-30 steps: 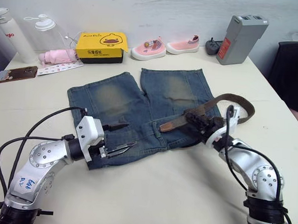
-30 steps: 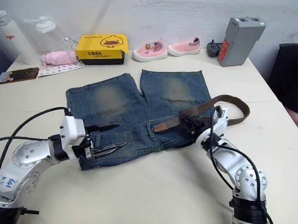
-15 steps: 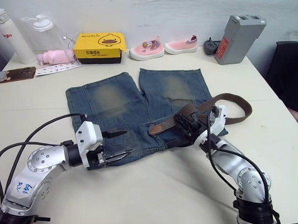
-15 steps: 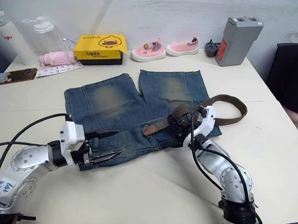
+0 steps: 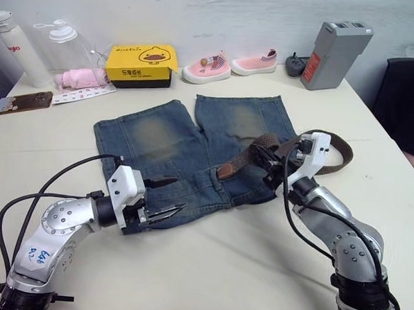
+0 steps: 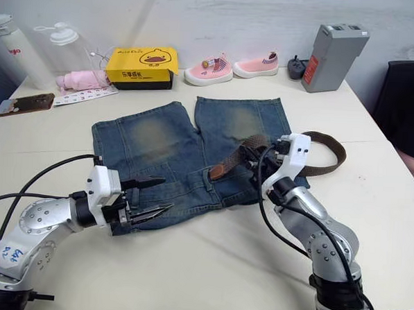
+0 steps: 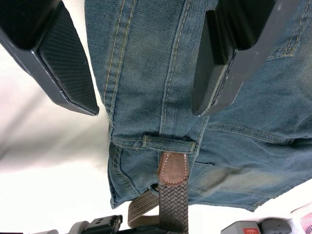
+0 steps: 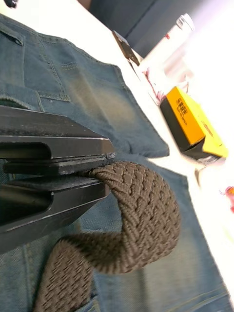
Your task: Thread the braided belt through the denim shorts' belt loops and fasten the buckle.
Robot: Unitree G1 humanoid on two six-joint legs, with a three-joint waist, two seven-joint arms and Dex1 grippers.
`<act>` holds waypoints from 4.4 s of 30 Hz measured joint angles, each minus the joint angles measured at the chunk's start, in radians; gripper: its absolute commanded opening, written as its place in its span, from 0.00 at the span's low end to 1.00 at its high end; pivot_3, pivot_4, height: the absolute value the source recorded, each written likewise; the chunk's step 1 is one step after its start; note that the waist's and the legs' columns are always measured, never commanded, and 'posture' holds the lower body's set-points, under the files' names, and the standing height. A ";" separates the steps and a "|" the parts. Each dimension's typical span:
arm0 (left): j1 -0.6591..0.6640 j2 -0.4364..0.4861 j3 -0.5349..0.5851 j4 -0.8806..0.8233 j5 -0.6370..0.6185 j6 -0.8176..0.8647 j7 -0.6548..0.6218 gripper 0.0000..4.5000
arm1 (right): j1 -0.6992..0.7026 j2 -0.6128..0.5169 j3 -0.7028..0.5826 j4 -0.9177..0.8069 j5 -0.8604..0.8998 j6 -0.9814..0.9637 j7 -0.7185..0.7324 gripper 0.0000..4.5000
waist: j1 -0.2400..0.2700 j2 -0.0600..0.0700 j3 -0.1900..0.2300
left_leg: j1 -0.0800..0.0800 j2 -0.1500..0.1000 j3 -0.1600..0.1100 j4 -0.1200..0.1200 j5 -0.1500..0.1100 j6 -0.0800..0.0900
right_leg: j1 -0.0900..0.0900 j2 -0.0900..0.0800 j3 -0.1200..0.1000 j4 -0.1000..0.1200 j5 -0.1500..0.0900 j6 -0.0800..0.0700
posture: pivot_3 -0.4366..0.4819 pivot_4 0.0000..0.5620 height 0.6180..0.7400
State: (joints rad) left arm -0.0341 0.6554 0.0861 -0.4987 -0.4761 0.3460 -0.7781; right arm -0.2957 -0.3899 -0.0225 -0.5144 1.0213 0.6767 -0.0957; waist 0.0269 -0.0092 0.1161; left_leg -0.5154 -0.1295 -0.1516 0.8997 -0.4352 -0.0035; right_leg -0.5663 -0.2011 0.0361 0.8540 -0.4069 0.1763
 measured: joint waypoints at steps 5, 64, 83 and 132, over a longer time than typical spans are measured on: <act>-0.002 -0.004 0.000 0.000 0.004 0.000 0.000 0.75 | 0.023 0.019 0.081 -0.025 -0.139 -0.002 0.027 0.00 | 0.000 0.000 0.000 | 0.000 0.000 0.000 0.000 0.000 0.000 | 0.000 0.000 0.000 0.000 0.000 0.000 | 0.48 0.27 0.15; -0.212 0.022 -0.224 0.464 0.672 -0.955 0.129 0.00 | 0.144 -0.397 0.024 -0.172 -0.273 0.150 0.598 1.00 | -0.004 -0.004 -0.003 | 0.005 0.001 0.001 -0.008 0.002 -0.001 | 0.004 0.000 -0.007 -0.008 0.001 0.004 | 0.48 0.27 0.15; -0.181 0.033 -0.221 0.427 0.635 -0.933 0.111 0.00 | 0.046 -0.348 0.370 0.106 -1.066 -0.265 0.671 0.01 | 0.021 -0.007 -0.003 | 0.004 0.000 0.001 -0.001 0.002 -0.003 | 0.005 0.000 -0.006 -0.004 0.002 0.006 | 0.48 0.27 0.15; -0.190 0.119 -0.126 0.427 0.711 -1.274 0.215 0.00 | 0.023 0.095 -0.058 0.161 0.915 0.314 -0.326 0.99 | 0.029 -0.005 -0.001 | -0.010 -0.008 -0.002 0.011 -0.001 0.005 | -0.003 0.000 0.003 0.002 0.001 0.001 | 0.48 0.27 0.15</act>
State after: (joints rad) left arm -0.2243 0.7747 -0.0400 -0.0719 0.2350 -0.9279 -0.5630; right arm -0.2731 -0.2948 -0.0804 -0.3531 1.9367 0.9907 -0.4216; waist 0.0554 -0.0144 0.1147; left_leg -0.5250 -0.1374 -0.1533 0.9102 -0.4358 0.0016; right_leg -0.5693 -0.2010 0.0394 0.8563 -0.4058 0.1773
